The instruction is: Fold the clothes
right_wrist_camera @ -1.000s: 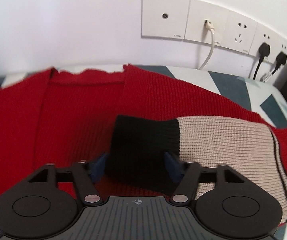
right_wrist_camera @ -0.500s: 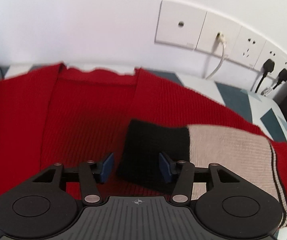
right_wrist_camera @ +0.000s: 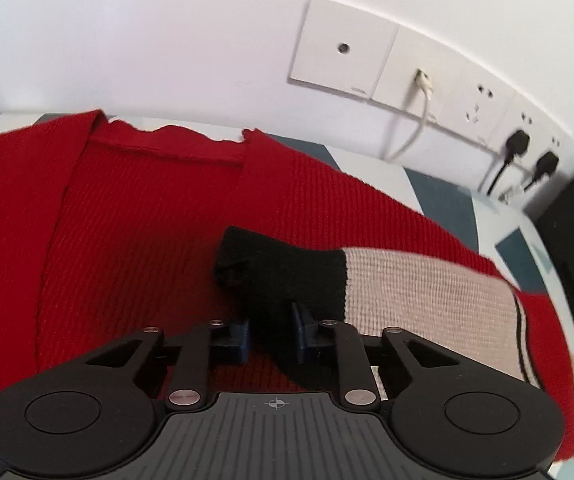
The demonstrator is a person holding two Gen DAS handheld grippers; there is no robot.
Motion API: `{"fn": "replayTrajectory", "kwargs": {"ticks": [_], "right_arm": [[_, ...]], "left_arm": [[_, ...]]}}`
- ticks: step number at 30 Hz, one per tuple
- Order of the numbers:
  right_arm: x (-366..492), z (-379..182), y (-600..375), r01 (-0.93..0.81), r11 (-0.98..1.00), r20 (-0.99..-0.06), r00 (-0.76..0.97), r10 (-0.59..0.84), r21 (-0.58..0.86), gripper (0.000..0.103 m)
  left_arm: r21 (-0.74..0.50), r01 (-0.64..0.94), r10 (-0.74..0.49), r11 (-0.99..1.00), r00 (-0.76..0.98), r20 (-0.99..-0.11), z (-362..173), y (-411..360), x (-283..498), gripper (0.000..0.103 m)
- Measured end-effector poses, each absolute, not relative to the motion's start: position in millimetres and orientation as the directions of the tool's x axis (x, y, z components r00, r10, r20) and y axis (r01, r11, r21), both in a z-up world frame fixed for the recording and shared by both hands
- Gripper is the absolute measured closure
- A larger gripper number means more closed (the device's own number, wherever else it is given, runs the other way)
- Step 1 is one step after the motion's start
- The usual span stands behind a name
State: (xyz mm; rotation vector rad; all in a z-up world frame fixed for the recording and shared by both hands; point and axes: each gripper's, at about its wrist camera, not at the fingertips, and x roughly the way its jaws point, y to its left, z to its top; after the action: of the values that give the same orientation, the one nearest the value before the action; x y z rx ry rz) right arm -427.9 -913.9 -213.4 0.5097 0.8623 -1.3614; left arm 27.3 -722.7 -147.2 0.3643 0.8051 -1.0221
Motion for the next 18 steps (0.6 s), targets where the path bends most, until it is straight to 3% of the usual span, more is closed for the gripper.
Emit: {"fn": "replayTrajectory", "kwargs": {"ticks": [3,6,9,12,18], "right_arm": [[-437.0,-197.0,-922.5,0.996,0.091,-0.784,0.049,-0.619,-0.01,0.095],[-444.6,-167.3,-927.3,0.974,0.044,-0.716,0.192,-0.671,0.221,0.095],[-423.6,-142.3,-927.1,0.932,0.136,-0.636,0.332,-0.697,0.337,0.095],[-380.8,-137.3,-924.8,0.899,0.26,-0.616,0.431,-0.66,0.352,0.095],[-293.3,-180.6,-914.0,0.879,0.396,-0.69,0.46,-0.558,0.266,0.095]], "left_arm": [[-0.094,0.873,-0.625,0.478,0.263,-0.735,-146.0,-725.7,23.7,0.032],[-0.097,0.877,-0.632,0.471,0.258,-0.731,-145.1,-727.9,23.3,0.032],[-0.109,0.873,-0.636,0.475,0.255,-0.728,-144.4,-728.6,25.0,0.032],[-0.125,0.866,-0.636,0.485,0.251,-0.729,-144.9,-727.2,27.7,0.032],[-0.14,0.859,-0.639,0.492,0.247,-0.729,-144.0,-722.0,30.7,0.032]]}}
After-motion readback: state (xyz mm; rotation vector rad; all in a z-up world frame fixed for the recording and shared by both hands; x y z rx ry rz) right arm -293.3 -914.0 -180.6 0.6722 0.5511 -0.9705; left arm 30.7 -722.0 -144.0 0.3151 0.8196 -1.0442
